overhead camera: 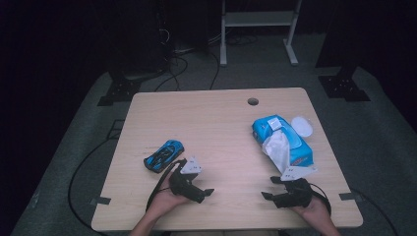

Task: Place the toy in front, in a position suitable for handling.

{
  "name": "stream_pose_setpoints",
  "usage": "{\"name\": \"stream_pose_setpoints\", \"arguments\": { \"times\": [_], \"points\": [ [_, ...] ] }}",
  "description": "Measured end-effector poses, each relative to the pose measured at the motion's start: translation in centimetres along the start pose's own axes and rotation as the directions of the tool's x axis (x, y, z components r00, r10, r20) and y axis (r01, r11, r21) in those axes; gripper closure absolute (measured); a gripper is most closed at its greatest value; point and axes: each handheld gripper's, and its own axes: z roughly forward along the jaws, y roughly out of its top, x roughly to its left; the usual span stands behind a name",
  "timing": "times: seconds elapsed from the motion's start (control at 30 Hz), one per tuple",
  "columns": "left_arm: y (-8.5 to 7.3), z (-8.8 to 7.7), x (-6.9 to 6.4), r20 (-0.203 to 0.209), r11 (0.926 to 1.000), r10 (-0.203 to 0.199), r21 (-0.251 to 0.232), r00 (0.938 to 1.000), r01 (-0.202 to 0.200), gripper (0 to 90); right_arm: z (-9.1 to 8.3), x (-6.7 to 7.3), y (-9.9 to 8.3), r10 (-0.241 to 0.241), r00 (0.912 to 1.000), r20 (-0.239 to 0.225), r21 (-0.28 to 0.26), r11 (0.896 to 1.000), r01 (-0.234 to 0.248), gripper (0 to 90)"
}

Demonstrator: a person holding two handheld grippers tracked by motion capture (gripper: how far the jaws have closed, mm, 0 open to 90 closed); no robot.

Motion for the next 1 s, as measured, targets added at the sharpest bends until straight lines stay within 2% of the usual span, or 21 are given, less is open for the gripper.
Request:
{"name": "stream_pose_setpoints", "arguments": {
  "times": [0.17, 0.23, 0.4, 0.57, 0.73, 0.83, 0.9, 1.0],
  "points": [
    [0.0, -0.1, 0.2, -0.007, 1.0, -0.002, 0.0, 1.0, 0.002, 7.2, 0.1, 0.0, 0.0, 0.0, 1.0, 0.003, 0.007, 1.0, 0.0, 30.9],
    [0.1, -0.3, 0.2, -0.006, 0.9997, -0.018, -0.018, 0.9998, 0.018, 7.2, 0.2, 0.1, 0.0, -0.01, 0.9999, 0.003, 0.012, 1.0, 0.01, 30.9],
    [0.3, -0.9, 0.7, -0.035, 1.0, 0.001, -0.009, 0.9994, -0.002, 7.2, 0.2, 0.1, 0.0, -0.011, 0.9999, 0.004, 0.009, 1.0, 0.01, 30.8],
    [0.4, -1.6, 1.2, -0.048, 0.9999, -0.002, -0.012, 0.9988, 0.002, 7.1, 0.2, 0.1, 0.0, -0.004, 1.0, 0.007, 0.01, 1.0, 0.004, 30.6],
    [1.2, -2.9, 2.1, -0.075, 0.9998, 0.007, -0.018, 0.9972, -0.008, 7.1, 0.4, 0.2, 0.2, -0.003, 1.0, 0.009, 0.009, 1.0, 0.003, 30.5],
    [1.4, -3.2, 2.5, -0.076, 0.9998, 0.005, -0.02, 0.9971, -0.007, 7.1, 0.5, 0.3, 0.2, 0.002, 0.9999, 0.01, 0.01, 1.0, -0.002, 30.4],
    [1.7, -3.7, 3.2, -0.103, 0.9998, 0.019, 0.004, 0.9945, -0.019, 7.1, 0.5, 0.3, 0.2, -0.001, 1.0, 0.01, 0.011, 1.0, 0.001, 30.4],
    [1.7, -4.3, 4.1, -0.111, 0.9997, 0.017, 0.02, 0.9937, -0.015, 7.1, 0.5, 0.4, 0.2, -0.003, 1.0, 0.006, 0.012, 1.0, 0.003, 30.4]
  ]
}}
